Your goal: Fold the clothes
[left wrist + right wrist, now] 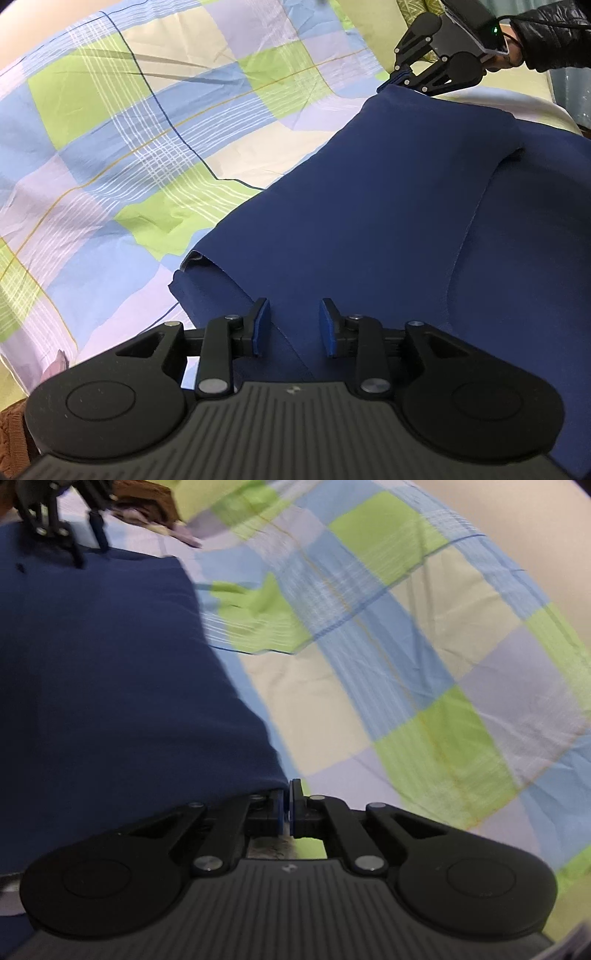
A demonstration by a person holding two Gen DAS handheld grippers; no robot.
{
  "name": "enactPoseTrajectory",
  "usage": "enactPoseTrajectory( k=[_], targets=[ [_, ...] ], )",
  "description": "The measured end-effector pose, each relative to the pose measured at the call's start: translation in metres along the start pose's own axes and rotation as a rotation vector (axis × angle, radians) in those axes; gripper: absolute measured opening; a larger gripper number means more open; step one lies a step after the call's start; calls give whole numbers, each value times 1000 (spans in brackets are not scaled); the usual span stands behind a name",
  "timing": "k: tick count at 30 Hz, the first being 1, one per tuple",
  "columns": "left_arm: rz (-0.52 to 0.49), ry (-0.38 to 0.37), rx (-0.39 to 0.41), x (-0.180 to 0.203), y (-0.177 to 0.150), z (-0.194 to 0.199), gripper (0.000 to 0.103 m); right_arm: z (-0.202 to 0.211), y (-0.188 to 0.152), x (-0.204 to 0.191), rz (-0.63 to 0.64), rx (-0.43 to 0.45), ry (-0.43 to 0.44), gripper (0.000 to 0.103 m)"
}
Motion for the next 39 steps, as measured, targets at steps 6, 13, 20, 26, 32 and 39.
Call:
enactPoseTrajectory(
  k=[6, 13, 20, 26, 32, 39],
  targets=[
    [71, 7, -2, -13, -2, 0, 45, -6, -31, 4, -45, -120, -24, 0],
    [359, -67, 36, -51, -12, 1, 47, 44, -43, 36, -791, -158, 154, 38],
    [602, -218, 169, -86, -2, -8, 49, 30, -71, 26, -1271, -191, 438, 59],
    [694, -337, 144, -101, 2, -41, 52, 6, -70, 6, -1322, -205, 568, 59],
    [756, -411, 186, -106, 16, -60, 52, -13, -53, 15, -1470, -111, 657, 59],
    [734, -370, 218, -114, 25, -73, 16, -41, -45, 30, -1452, -115, 563, 8]
  ],
)
Point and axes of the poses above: each gripper's, at about its wrist camera, not at the fingertips, and z roughly against the way its jaws point, x to its right, y to its top, the point moved 9 cm from there along -z, roughly the way its jaws point, and after that the axes turned 10 degrees about -y, right-handed, at the moved point
